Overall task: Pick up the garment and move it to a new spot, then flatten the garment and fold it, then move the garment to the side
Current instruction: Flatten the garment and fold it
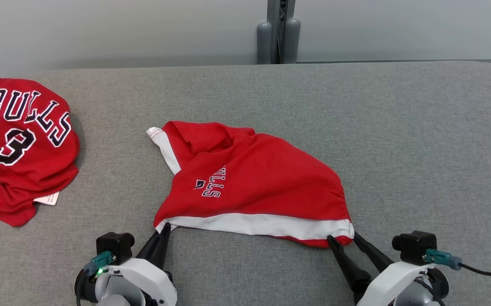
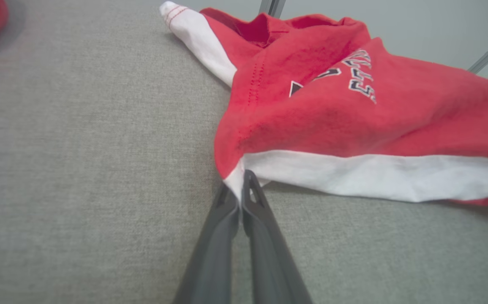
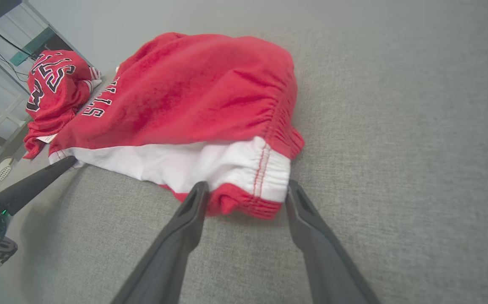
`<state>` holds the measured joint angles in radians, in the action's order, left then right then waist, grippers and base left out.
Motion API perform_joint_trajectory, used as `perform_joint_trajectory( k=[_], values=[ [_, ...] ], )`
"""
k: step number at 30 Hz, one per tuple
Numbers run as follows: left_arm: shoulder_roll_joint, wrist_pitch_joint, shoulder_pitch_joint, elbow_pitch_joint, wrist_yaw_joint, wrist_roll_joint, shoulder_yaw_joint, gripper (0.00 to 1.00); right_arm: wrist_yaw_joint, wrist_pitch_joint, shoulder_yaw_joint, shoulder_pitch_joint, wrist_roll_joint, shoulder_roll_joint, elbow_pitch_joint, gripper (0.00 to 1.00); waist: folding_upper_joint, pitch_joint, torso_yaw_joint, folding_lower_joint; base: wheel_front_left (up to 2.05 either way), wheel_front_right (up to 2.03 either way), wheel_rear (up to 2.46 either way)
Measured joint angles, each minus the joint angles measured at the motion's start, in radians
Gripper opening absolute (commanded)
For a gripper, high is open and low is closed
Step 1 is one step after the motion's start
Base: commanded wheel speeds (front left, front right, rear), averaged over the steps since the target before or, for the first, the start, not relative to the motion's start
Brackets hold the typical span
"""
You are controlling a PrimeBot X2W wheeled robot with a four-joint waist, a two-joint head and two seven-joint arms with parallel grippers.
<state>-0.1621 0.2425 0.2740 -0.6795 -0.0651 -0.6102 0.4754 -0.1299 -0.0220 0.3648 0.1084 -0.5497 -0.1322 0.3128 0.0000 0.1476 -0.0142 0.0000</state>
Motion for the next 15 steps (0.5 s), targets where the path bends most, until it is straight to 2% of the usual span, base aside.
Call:
perform_joint_trajectory(
  k=[3,6,9,15],
  values=[
    [0.000,0.000,0.000,0.001,0.002,0.000,0.003,0.00,0.000,-0.005,0.005,0.000,-0.011,-0.011,-0.030,0.81,0.0000,0.001,0.001,0.0000,0.00,0.00,0.00],
    [0.000,-0.002,0.000,0.001,0.004,-0.003,0.007,0.00,0.000,-0.011,0.013,0.000,-0.027,-0.013,-0.057,0.80,0.0000,0.000,0.003,0.0000,0.00,0.00,0.00],
    [0.000,-0.002,0.000,0.000,0.004,-0.005,0.010,0.00,0.000,-0.021,0.016,-0.002,-0.041,-0.018,-0.080,0.83,0.0000,-0.003,0.007,0.0000,0.00,0.00,0.00],
    [0.001,-0.004,0.000,0.000,0.004,-0.007,0.016,0.00,0.000,-0.030,0.000,-0.007,-0.059,-0.030,-0.099,0.95,0.0000,-0.006,0.015,0.0000,0.00,0.00,0.00]
  ],
)
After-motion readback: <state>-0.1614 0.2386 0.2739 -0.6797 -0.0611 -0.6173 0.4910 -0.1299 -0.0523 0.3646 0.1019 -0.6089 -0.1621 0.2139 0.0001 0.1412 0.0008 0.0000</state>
